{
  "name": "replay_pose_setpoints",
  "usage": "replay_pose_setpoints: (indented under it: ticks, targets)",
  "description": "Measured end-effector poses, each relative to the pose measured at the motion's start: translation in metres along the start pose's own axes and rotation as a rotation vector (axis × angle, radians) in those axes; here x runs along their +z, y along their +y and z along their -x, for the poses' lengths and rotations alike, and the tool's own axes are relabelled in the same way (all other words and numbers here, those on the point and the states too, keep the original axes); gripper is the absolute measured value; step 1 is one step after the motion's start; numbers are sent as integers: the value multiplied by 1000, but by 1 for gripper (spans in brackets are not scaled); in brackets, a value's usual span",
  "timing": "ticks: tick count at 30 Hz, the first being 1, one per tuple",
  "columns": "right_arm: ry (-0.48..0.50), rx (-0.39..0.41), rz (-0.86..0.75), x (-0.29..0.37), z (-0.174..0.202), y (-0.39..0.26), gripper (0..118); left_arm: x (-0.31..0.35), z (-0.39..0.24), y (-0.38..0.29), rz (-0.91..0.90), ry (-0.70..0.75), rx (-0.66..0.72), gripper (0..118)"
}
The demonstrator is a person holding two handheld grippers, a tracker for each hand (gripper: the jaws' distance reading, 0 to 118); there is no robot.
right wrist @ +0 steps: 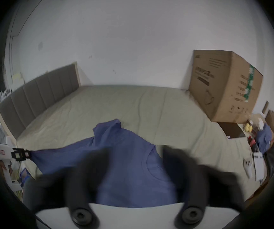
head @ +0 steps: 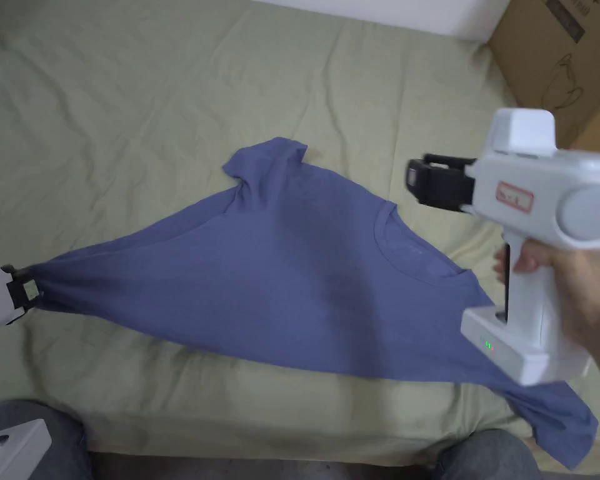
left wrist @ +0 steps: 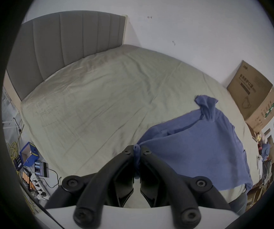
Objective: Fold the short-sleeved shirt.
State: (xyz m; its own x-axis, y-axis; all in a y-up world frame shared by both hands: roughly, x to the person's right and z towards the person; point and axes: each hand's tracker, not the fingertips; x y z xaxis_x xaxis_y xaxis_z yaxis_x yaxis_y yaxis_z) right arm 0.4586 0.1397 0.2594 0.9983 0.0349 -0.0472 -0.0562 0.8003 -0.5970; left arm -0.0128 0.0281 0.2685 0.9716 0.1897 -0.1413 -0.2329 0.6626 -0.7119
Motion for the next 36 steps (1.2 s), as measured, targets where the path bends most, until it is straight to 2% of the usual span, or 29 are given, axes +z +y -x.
replay_pose_setpoints:
  ticks: [1,5,9,11,17,22,25,26,27,29,30,32,34,36]
  targets:
    - [9,37,67,-17,1,12,107,-2,0,-1,-4,-3,2,1]
    - [4,136,198,-87,7,46,108,3,-3,-1,-25,-6,29,1]
    - [-5,126,299,-169,6,62,108,5,-7,-1,-28,8,51,1]
    - [-42,123,347,-207,6,64,108,5,-9,-2,-27,18,59,1]
    - [-46,148,474,-304,7,59,107,-5,-15,-6,-11,51,119,1]
    - [-28,130,523,-353,7,49,93,-16,-12,-4,4,67,147,1]
    - [-7,104,533,-367,8,45,90,-19,-11,-4,18,74,142,1]
    - [10,101,556,-372,9,43,85,-20,-11,-5,22,78,145,1]
    - [18,97,578,-375,10,42,74,-22,-10,-5,26,80,149,1]
    - [75,60,579,-371,10,39,47,-25,-10,-7,37,83,151,1]
    - [64,59,571,-369,10,41,35,-25,-10,-7,40,85,150,1]
    - [68,51,569,-362,8,45,2,-26,-10,-7,41,87,150,1]
    - [77,22,565,-348,4,54,2,-26,-10,-7,37,84,150,1]
    - [91,26,553,-326,0,65,2,-25,-10,-5,30,80,148,1]
